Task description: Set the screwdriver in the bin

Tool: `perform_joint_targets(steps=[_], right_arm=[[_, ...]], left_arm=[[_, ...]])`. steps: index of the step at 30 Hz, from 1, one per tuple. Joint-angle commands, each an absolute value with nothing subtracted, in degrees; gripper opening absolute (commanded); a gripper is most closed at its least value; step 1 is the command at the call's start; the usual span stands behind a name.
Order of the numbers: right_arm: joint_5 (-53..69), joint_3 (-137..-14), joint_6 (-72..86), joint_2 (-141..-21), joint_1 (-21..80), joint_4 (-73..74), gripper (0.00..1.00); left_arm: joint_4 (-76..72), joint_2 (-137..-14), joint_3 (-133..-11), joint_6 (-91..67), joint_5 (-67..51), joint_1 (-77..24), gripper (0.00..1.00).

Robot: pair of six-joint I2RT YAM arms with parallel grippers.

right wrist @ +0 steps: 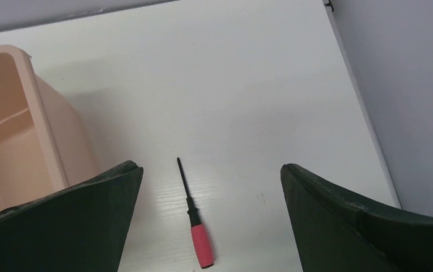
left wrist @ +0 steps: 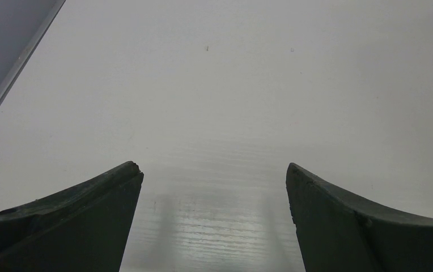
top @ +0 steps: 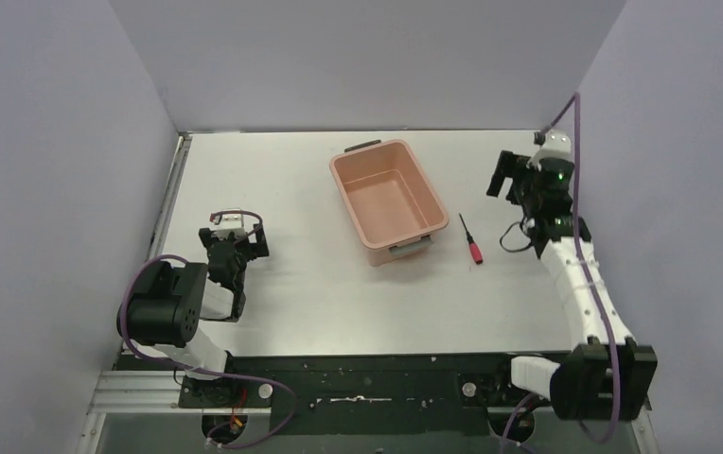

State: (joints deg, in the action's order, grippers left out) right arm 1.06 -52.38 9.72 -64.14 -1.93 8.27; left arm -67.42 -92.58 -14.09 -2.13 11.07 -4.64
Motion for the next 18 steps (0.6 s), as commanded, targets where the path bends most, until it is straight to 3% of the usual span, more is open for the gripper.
perform_joint_targets(steps=[1,9,15,18], right_arm=[[5.30,-69.66,6.00,-80.55,-2.42,32.48,0.97],[15.69,-73.73,2.71,-97.02,-1.83,36.43,0.78],[11.93,-68.87,3.25,-102.82,-0.36,33.56,0.70],[8.84,-67.59,3.25,-105.50,2.05,33.23,0.60]], left_arm=[[-69.22,-92.34,-14.59,-1.67,10.54,-4.31,0.97],[-69.27,-92.27,-14.59,-1.71,10.61,-4.31,0.97],[-69.20,-92.24,-14.59,-1.68,10.58,-4.30,0.97],[-69.23,-92.31,-14.59,-1.67,10.57,-4.28,0.97]])
